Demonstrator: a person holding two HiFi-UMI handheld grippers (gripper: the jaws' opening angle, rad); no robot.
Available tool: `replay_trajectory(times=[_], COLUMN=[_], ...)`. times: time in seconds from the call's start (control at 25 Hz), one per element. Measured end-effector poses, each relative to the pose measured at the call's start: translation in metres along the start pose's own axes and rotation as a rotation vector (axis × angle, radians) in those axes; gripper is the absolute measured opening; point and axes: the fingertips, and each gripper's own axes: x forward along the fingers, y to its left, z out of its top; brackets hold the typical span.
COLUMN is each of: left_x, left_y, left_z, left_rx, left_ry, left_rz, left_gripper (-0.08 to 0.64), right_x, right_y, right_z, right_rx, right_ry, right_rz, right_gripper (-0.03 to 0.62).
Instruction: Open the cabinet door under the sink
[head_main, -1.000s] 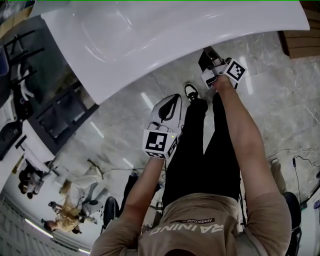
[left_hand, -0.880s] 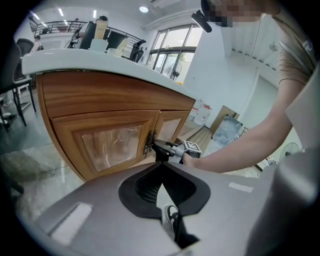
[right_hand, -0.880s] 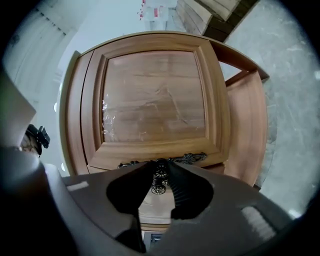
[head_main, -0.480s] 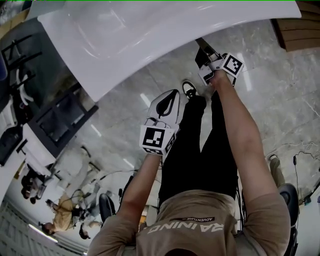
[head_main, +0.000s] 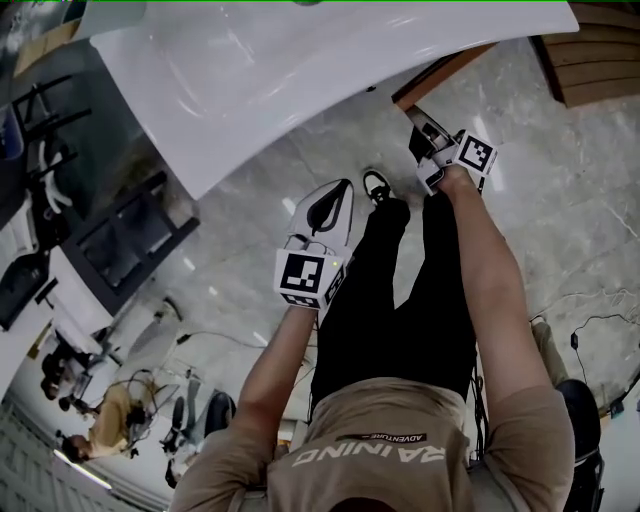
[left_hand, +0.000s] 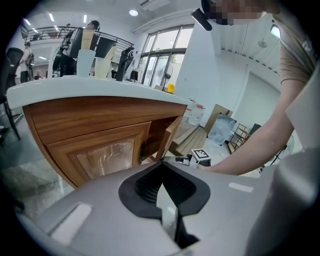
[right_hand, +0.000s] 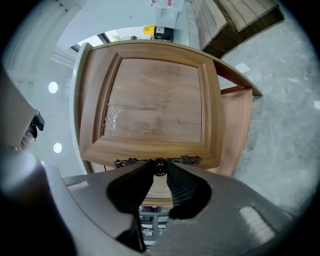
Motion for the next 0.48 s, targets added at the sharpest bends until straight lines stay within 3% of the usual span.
replay_trajectory(times=[0.48], left_x=[-0.004], left_y=[-0.043], left_z=[0.004], left_rx=[-0.025], left_ry=[-0.014], left_rz=[0.045], left_gripper=[0.018], right_x=[-0.067], right_y=[-0.006], right_z=[-0.002], right_rx=[-0.029], right_ry=[0.171], right_rz=[0.001], right_gripper=[0.084])
